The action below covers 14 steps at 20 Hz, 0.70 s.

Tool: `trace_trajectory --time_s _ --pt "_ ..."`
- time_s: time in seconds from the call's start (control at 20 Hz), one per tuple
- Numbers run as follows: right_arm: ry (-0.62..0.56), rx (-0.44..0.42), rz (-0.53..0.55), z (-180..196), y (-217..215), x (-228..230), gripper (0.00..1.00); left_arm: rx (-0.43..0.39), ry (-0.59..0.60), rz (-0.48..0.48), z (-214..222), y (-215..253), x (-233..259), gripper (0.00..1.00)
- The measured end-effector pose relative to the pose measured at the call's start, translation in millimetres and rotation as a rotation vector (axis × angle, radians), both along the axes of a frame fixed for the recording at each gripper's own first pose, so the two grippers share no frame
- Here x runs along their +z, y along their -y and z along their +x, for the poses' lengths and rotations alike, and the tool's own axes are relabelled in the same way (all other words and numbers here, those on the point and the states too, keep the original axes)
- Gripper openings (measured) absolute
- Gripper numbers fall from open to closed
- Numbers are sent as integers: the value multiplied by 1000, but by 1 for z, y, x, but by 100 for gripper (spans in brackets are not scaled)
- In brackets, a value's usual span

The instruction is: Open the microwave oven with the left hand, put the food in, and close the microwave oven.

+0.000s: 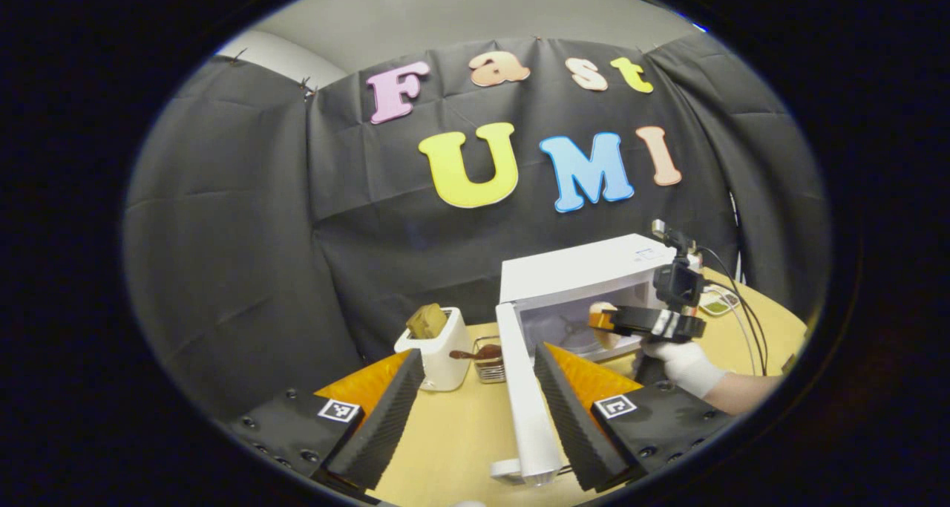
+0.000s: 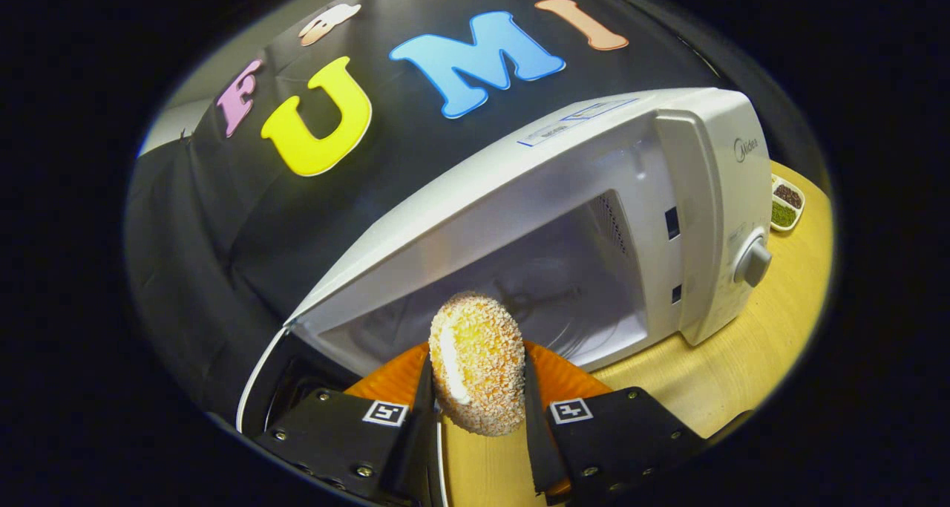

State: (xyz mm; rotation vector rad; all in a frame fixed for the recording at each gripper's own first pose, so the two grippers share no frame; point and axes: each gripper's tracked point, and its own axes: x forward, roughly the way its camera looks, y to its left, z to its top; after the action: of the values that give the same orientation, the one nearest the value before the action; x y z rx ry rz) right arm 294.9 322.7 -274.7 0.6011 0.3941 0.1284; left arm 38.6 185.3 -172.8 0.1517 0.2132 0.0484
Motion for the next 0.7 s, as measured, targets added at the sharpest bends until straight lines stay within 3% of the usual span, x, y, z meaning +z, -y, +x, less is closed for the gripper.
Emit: trace_trajectory --time_s 0.2,0.6,0.7 --pt "34 -168 -26 31 4 -10 54 -23 -23 36 11 3 -15 99" --pt "81 -249 -213 62 5 -61 57 -6 -45 112 -7 -17 -29 100" --pt "95 -253 -240 60 5 -61 65 -9 -43 124 -10 -16 -27 100"
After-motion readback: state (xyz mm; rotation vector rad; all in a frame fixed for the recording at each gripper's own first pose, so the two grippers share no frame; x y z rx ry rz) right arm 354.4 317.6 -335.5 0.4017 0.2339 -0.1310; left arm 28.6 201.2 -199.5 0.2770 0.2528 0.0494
